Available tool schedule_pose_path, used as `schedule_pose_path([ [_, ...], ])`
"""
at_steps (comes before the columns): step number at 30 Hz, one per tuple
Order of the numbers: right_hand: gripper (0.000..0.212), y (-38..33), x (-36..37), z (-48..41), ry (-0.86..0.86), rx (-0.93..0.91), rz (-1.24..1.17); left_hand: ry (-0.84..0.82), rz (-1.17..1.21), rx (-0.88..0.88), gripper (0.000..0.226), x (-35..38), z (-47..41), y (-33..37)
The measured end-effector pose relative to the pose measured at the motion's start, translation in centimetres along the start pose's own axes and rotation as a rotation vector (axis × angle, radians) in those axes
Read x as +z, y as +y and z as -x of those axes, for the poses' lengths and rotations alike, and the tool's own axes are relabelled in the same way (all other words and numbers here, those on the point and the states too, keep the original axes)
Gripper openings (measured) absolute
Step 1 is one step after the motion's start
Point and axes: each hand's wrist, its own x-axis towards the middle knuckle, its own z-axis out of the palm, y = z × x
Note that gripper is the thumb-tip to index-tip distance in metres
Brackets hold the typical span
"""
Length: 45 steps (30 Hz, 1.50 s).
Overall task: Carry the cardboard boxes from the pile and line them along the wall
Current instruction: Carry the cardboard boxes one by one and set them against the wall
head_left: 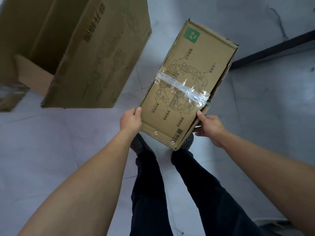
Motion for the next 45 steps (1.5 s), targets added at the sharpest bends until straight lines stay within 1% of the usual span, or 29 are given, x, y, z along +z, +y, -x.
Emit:
schedule_pose_path([
  [2, 0.04, 0.8, 0.3, 0.3, 0.096, -0.03, -0.006, 0.083, -0.115, 0.055, 0.044, 0.4, 0.8, -0.3],
  [4, 0.031, 1.6, 0.1, 0.5, 0.181, -0.033, -0.013, 0.122, -0.165, 0.08, 0.046, 0.6, 1.3, -0.9],
  [5, 0.025, 2.0, 0.2, 0.6, 0.182, -0.029, 0.018, 0.14, -0.18, 0.092, 0.045, 0.7, 1.8, -1.6],
  [8, 0.012, 2.7, 0.6, 0.9, 0.058, 0.073, 0.189, 0.154, -0.19, 0.111, 0.042, 1.5, 3.9, -3.6],
  [9, 0.012, 2.8, 0.9, 1.0, 0.031, 0.098, 0.24, 0.159, -0.189, 0.102, 0.041, 1.8, 4.7, -4.4],
  [11, 0.016, 3.3, 1.7, 1.4, 0.015, 0.06, 0.314, 0.173, -0.164, 0.063, 0.044, 2.5, 6.7, -7.0],
  [14, 0.019, 3.9, 3.0, 2.8, -0.004, -0.044, 0.426, 0.16, -0.042, -0.033, 0.048, 2.9, 9.8, -11.4],
  [19, 0.022, 7.4, 7.3, 9.2, -0.052, -0.181, 0.641, 0.112, 0.258, -0.236, 0.041, 1.8, 19.1, -19.9],
  [22, 0.02, 8.4, 10.0, 14.8, -0.068, -0.247, 0.784, 0.096, 0.479, -0.372, 0.04, -0.1, 26.0, -23.5],
  [23, 0.021, 8.6, 11.2, 17.6, -0.099, -0.28, 0.845, 0.1, 0.549, -0.407, 0.039, -1.3, 29.0, -24.8],
  [26, 0.022, 8.8, 14.3, 25.2, -0.172, -0.342, 0.972, 0.144, 0.707, -0.461, 0.034, -5.2, 36.5, -26.9],
  [28, 0.021, 9.0, 16.3, 30.0, -0.225, -0.397, 1.063, 0.189, 0.77, -0.478, 0.039, -7.6, 40.4, -28.3],
  [33, 0.016, 9.2, 22.9, 39.1, -0.349, -0.532, 1.333, 0.357, 0.87, -0.562, 0.04, -12.4, 47.6, -31.9],
  [37, 0.018, 10.2, 31.3, 45.8, -0.519, -0.664, 1.559, 0.532, 0.963, -0.663, 0.036, -15.5, 53.3, -37.6],
  [39, 0.019, 11.4, 34.9, 48.8, -0.582, -0.73, 1.645, 0.607, 0.944, -0.68, 0.032, -16.1, 55.7, -40.2],
  [41, 0.018, 14.3, 39.9, 52.7, -0.655, -0.839, 1.791, 0.677, 0.956, -0.715, 0.028, -16.3, 59.5, -44.0],
  [42, 0.018, 15.0, 41.3, 53.7, -0.662, -0.895, 1.841, 0.674, 0.947, -0.713, 0.027, -16.3, 60.5, -45.0],
  [45, 0.018, 20.6, 47.6, 58.4, -0.735, -1.084, 2.032, 0.715, 1.006, -0.76, 0.024, -15.5, 64.8, -50.7],
])
